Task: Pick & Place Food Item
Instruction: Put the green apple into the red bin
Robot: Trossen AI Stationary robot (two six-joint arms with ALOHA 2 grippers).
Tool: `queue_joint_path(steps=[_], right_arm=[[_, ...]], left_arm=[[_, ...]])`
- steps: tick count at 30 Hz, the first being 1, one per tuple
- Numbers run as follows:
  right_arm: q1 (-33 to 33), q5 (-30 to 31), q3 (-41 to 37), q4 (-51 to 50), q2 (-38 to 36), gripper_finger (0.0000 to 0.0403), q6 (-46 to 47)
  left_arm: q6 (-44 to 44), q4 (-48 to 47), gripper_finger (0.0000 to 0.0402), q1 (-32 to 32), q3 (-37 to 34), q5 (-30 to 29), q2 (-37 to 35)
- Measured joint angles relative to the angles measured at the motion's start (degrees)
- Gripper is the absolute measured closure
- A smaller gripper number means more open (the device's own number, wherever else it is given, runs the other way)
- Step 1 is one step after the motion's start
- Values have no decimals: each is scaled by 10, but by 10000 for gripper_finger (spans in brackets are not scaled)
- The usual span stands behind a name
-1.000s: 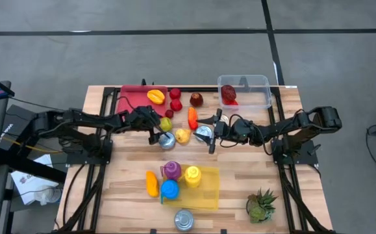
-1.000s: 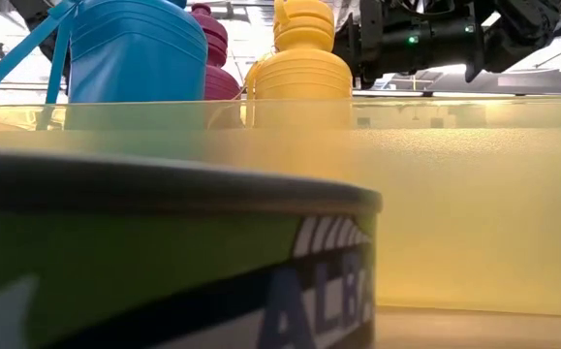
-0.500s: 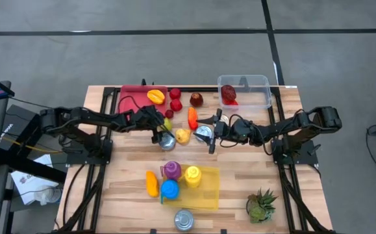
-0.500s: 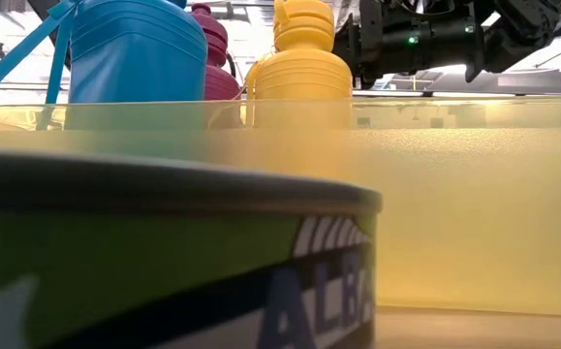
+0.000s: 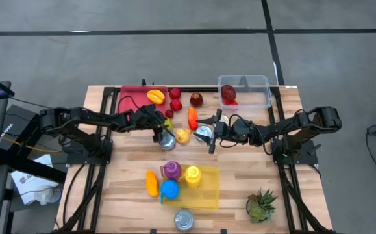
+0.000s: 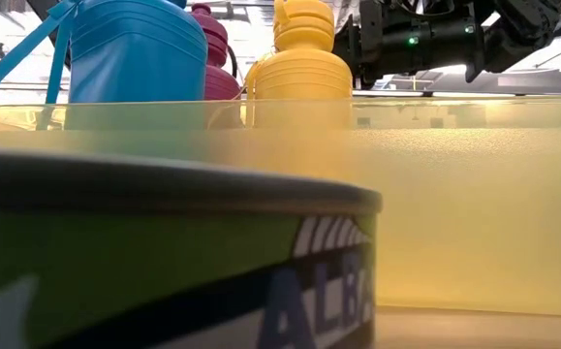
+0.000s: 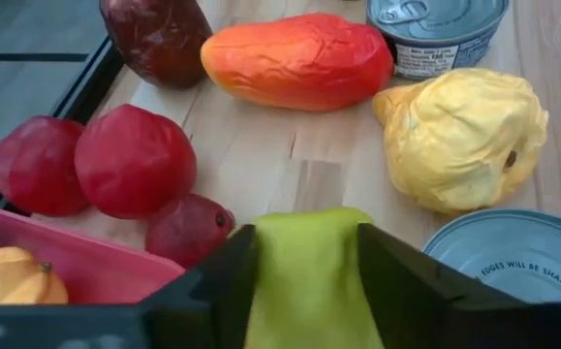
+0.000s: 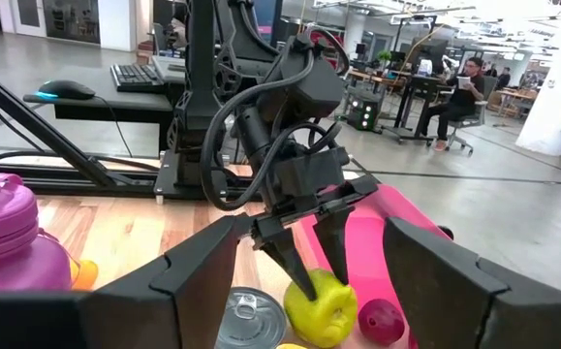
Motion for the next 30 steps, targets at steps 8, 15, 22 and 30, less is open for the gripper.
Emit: queue_joint_path(steps=[8,15,22,30], right_arm=[[0,0,0,0,0,154,0],[0,0,0,0,0,154,2],[0,0,0,-2,0,154,2],[0,0,0,-6,0,154,4]], left_arm=[[0,4,340,-1,1,3,-1],[7,9,397,-1,1,18,-1],[1,-18,386,0,-2,22,-33],[-4,-98,247,0,-1,38,-112]])
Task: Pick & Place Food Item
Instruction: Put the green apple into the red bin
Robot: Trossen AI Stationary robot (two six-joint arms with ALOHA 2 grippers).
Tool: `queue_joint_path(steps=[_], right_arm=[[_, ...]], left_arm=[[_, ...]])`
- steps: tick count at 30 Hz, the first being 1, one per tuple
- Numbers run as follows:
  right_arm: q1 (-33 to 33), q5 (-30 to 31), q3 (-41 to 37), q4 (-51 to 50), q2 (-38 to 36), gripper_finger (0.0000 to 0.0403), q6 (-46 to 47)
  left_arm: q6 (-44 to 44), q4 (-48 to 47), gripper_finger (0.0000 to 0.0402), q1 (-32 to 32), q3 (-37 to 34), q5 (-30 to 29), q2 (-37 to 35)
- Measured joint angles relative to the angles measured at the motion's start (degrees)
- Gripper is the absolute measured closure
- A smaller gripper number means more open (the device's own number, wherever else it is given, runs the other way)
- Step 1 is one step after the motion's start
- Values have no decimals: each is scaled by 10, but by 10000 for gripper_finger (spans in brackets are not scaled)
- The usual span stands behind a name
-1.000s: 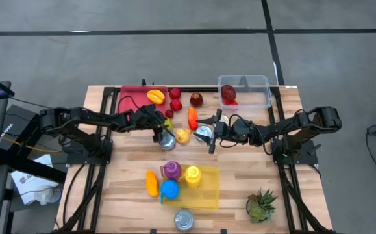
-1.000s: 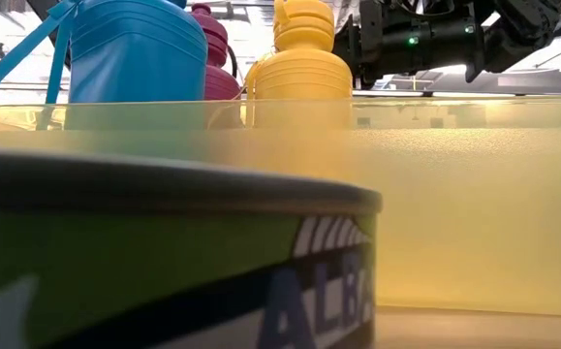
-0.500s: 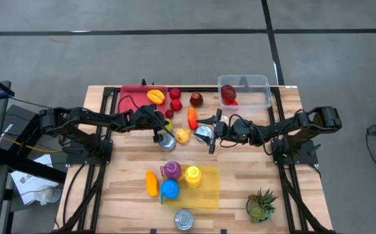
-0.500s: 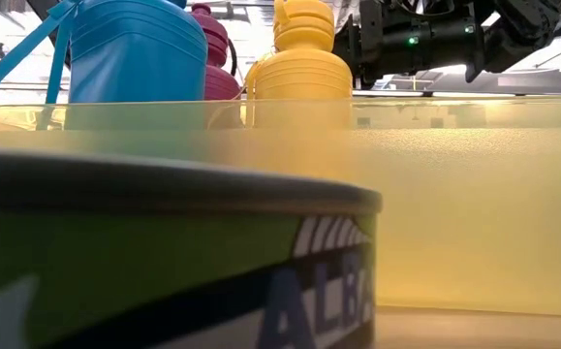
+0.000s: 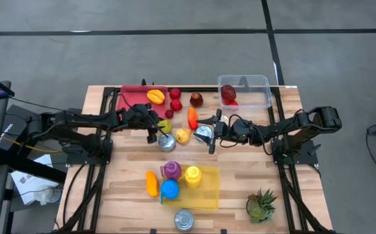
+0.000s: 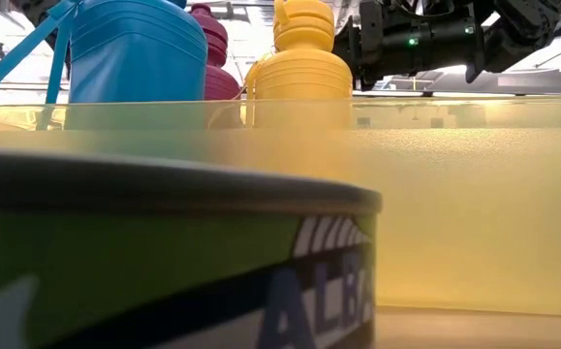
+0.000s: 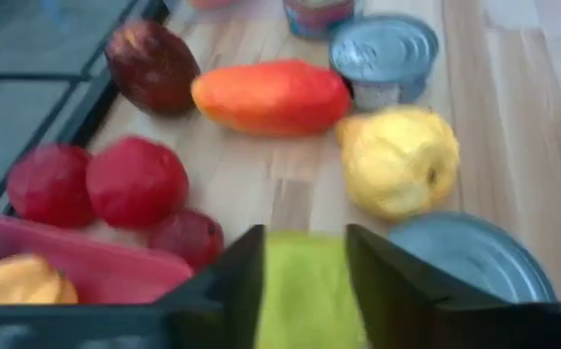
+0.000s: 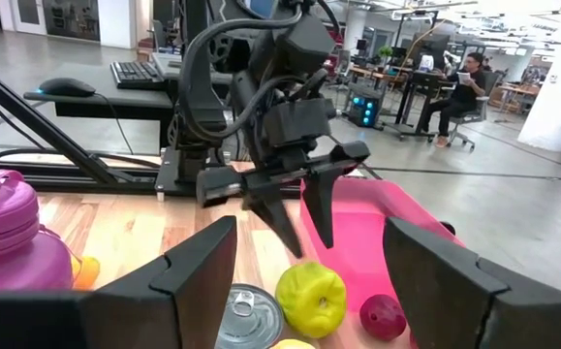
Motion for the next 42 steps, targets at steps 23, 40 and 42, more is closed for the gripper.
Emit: queue_joint_path(steps=[23,40,42], right_arm=[[0,0,0,-1,0,154,0],[0,0,0,-2,0,154,0],[0,0,0,-2,0,154,0]], left_arm=[[15,45,125,0,2,-13,98],[19,40,97,0,1,-6,98],[28,38,98,0,1,-14,99]])
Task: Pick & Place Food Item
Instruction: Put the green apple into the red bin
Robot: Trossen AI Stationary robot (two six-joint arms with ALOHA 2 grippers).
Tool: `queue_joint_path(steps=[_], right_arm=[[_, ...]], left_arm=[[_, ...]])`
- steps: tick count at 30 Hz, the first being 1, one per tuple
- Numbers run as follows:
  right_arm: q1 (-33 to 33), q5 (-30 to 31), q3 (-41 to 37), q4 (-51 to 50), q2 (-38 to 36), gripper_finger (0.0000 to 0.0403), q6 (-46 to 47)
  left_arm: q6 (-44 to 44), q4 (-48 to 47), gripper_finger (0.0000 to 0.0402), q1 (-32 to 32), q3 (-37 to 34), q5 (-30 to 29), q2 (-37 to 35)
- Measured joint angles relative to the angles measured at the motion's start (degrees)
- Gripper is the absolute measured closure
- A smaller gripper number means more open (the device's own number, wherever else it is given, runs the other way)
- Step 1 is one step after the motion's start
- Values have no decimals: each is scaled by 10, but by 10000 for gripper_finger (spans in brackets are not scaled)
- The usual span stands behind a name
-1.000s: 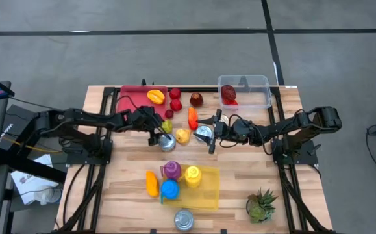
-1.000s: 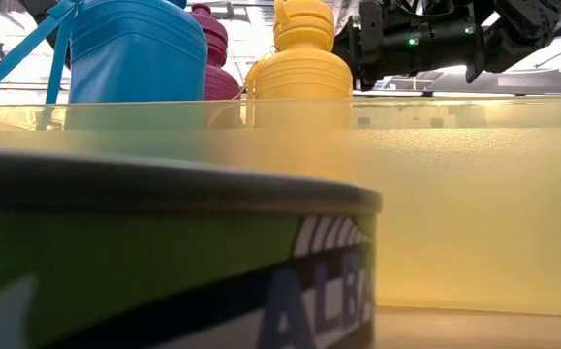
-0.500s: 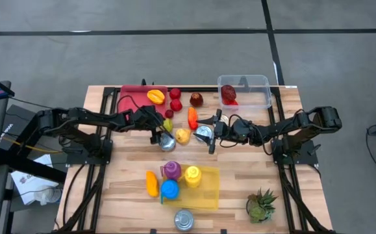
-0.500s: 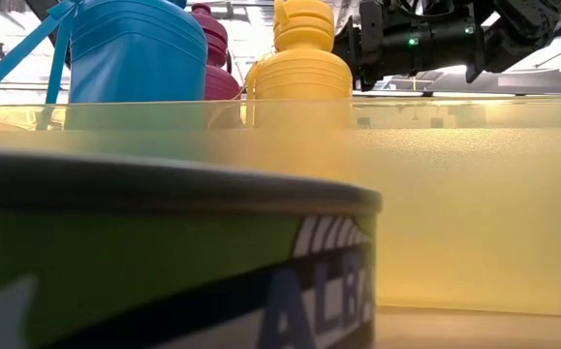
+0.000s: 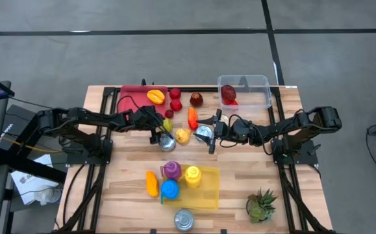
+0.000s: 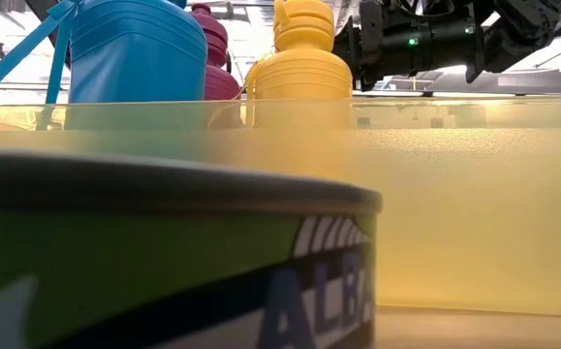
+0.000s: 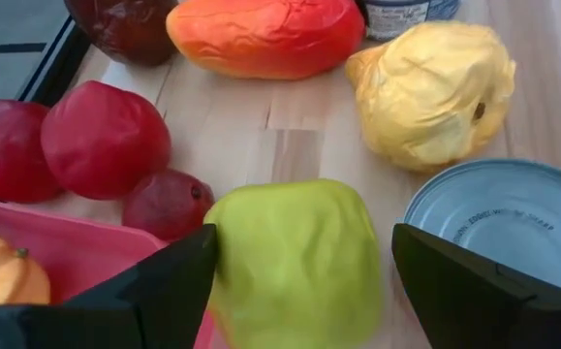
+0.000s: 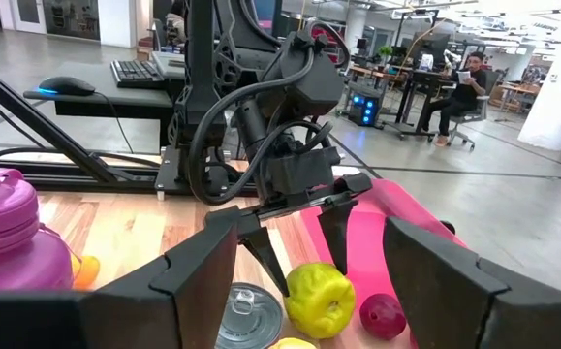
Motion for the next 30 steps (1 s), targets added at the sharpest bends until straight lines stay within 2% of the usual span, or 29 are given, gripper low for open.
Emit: queue_joint_path(steps=[6,10,17,26,30], right_arm=[[0,0,0,0,0,154,0],[0,0,0,0,0,154,0],[0,0,0,0,0,154,0],[0,0,0,0,0,154,0],[0,0,0,0,0,154,0]], left_arm=[[3,4,118,-8,0,-6,0],[6,5,145,-19,0,-35,0],[6,19,247,-30,0,-48,0],[10,31,387,-30,1,-23,-1],[4,36,401,-30,0,-29,-2]])
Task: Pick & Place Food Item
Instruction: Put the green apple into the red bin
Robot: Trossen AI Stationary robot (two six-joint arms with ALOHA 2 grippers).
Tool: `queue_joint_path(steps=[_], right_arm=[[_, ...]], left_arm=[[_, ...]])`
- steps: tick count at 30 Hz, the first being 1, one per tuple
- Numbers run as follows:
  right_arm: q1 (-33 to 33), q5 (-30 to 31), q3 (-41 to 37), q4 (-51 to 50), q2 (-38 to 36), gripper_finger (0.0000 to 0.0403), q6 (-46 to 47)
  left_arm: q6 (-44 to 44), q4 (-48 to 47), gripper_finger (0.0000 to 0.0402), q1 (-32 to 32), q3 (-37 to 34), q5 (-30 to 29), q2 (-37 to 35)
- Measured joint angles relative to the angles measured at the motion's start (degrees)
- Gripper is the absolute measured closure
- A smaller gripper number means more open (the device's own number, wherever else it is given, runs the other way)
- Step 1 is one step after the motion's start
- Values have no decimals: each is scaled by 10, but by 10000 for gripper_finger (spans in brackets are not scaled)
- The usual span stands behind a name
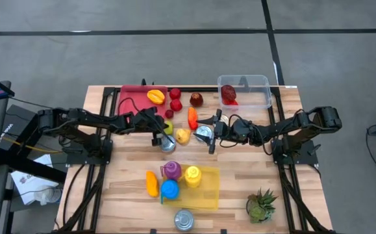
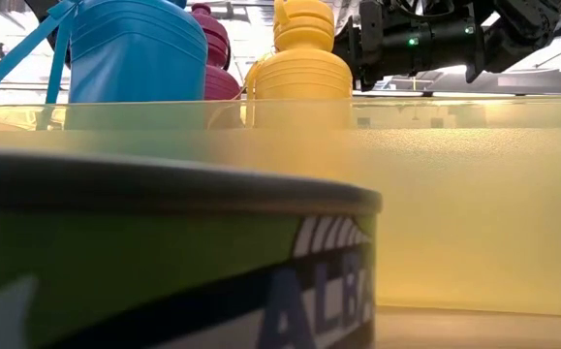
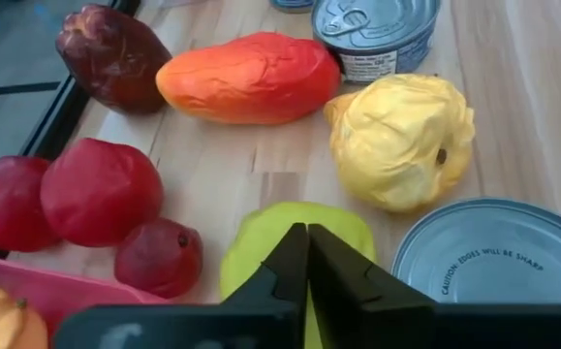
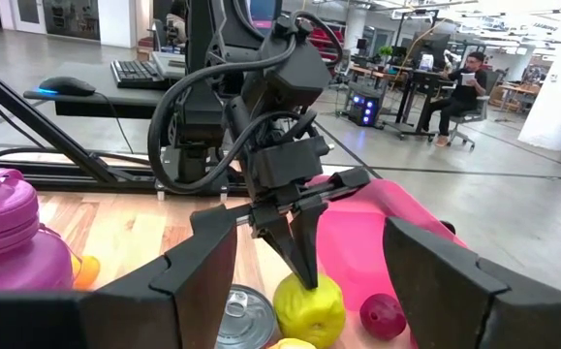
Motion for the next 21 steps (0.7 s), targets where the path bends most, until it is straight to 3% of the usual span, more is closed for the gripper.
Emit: queue_joint_path(steps=[13,18,21], right_arm=[[0,0,0,0,0,154,2],[0,0,0,0,0,154,1],[0,0,0,-2,0,154,1]], left_arm=[[0,-10,401,-13,-2,-35,-61],[0,-55,398,-12,-1,-10,-91],[0,-67,375,-12,-1,29,-92]])
